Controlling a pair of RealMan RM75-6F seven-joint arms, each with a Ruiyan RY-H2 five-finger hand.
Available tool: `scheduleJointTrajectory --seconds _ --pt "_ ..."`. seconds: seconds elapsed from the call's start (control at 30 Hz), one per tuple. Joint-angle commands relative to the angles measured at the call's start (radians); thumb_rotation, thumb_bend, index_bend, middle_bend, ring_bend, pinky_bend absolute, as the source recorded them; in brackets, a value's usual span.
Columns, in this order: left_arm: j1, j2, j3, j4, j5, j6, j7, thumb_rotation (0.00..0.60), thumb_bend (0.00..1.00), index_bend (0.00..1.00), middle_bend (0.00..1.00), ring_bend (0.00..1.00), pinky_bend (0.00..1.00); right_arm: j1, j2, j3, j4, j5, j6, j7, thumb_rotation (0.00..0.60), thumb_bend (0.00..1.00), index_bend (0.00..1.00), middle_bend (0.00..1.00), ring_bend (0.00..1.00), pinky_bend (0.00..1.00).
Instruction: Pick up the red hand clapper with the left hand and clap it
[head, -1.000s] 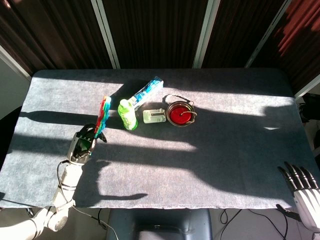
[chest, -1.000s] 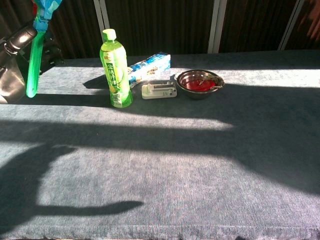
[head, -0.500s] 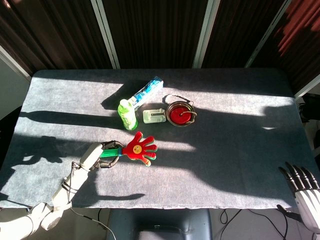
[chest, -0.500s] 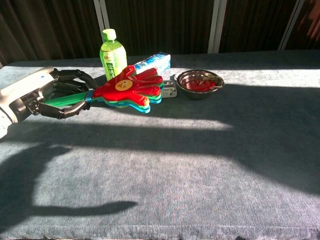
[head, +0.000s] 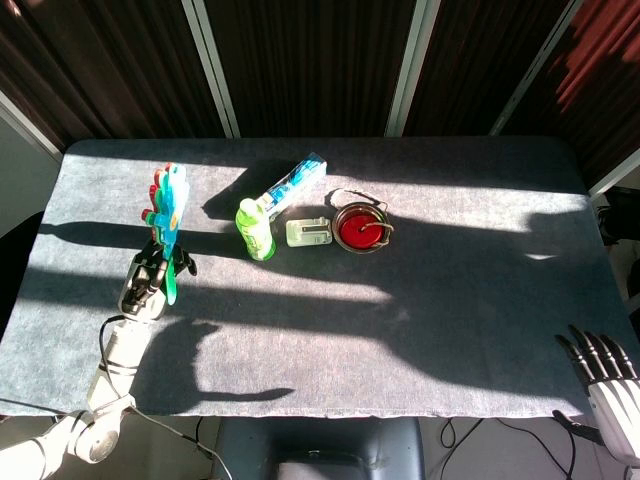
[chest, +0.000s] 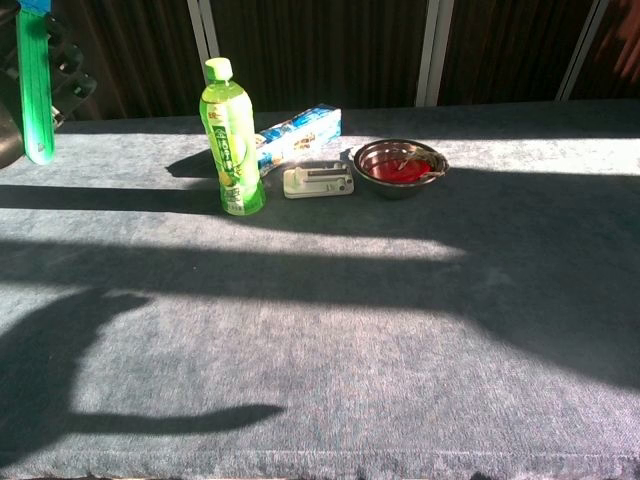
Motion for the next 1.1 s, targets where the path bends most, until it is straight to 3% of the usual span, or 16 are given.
scheduleJointTrajectory --seconds 0.03,0.27,0.33,0.43,0.8,0.97,1.1 --pt "0.032 0.000 -0.020 -0.014 0.043 0.077 0.206 0.600 0.59 0.81 0.81 0.50 0.55 -0.001 0.000 -0.001 0.000 -0.001 0.001 -0.001 0.600 0.14 0.00 0.00 0.00 0.00" --pt "-0.043 -0.106 0.142 0.251 0.246 0.009 0.797 0.600 0.58 0.81 0.81 0.50 0.55 -0.001 0.001 -0.001 0.001 -0.001 0.001 0.000 0.600 0.14 0.00 0.00 0.00 0.00" --pt "-0.062 -0.136 0.165 0.332 0.273 -0.030 0.993 0.600 0.58 0.81 0.81 0.50 0.56 -0.001 0.001 -0.001 0.001 -0.002 0.001 0.001 0.600 0.14 0.00 0.00 0.00 0.00" --pt "-0.080 -0.167 0.173 0.387 0.260 -0.089 1.162 0.600 0.57 0.81 0.81 0.50 0.56 -0.002 0.003 -0.001 0.002 -0.002 0.005 0.004 0.600 0.14 0.00 0.00 0.00 0.00" --pt "-0.103 -0.152 0.155 0.321 0.162 -0.156 1.115 0.600 0.57 0.81 0.81 0.50 0.56 -0.001 0.003 -0.002 0.002 -0.002 0.002 0.006 0.600 0.14 0.00 0.00 0.00 0.00" --pt "-0.098 -0.185 0.142 0.344 0.117 -0.172 1.188 0.600 0.57 0.81 0.81 0.50 0.56 -0.002 0.004 -0.002 0.002 -0.003 0.005 0.007 0.600 0.14 0.00 0.00 0.00 0.00" --pt "-0.098 -0.215 0.144 0.383 0.109 -0.178 1.242 0.600 0.57 0.81 0.80 0.47 0.46 -0.001 0.004 -0.002 0.003 -0.003 0.004 0.007 0.600 0.14 0.00 0.00 0.00 0.00"
